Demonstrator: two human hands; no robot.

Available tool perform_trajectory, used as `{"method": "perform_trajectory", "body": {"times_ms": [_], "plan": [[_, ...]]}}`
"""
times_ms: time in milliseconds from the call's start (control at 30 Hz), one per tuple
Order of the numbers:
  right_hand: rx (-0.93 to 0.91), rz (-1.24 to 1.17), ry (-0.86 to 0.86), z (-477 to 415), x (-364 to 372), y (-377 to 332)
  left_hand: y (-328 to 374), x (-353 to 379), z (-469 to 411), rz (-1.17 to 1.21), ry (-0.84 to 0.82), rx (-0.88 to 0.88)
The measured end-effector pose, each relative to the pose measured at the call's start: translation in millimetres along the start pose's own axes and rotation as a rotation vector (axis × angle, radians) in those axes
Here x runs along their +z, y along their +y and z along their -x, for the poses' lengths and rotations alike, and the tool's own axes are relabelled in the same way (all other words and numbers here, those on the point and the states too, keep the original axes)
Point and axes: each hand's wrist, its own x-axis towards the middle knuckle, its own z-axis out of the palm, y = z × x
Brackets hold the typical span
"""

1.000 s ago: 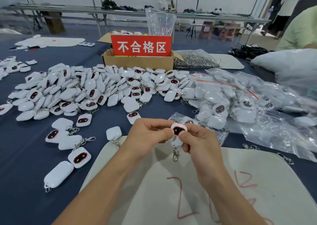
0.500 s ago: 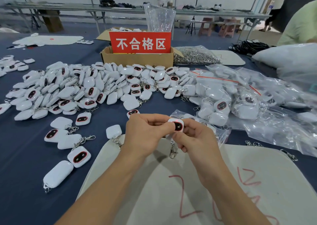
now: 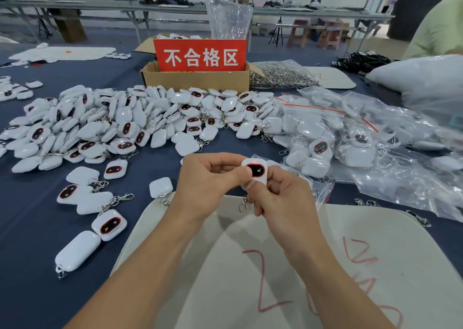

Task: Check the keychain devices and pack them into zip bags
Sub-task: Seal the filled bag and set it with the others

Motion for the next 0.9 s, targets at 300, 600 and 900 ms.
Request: {"method": "perform_trajectory", "body": {"times_ms": [300,600,900], "plan": [[-0.143,0.221,0.06,5,10,1,-4,3,5,0.003,0.095,0.058],[0.158,-0.344,-0.147,-4,0,-8,-5,-4,-3,-0.034,0.05,0.064],[-0.17,0.24,0.103,3,-1,-7,-7,-2,0,-0.122,0.101,0.154]]}}
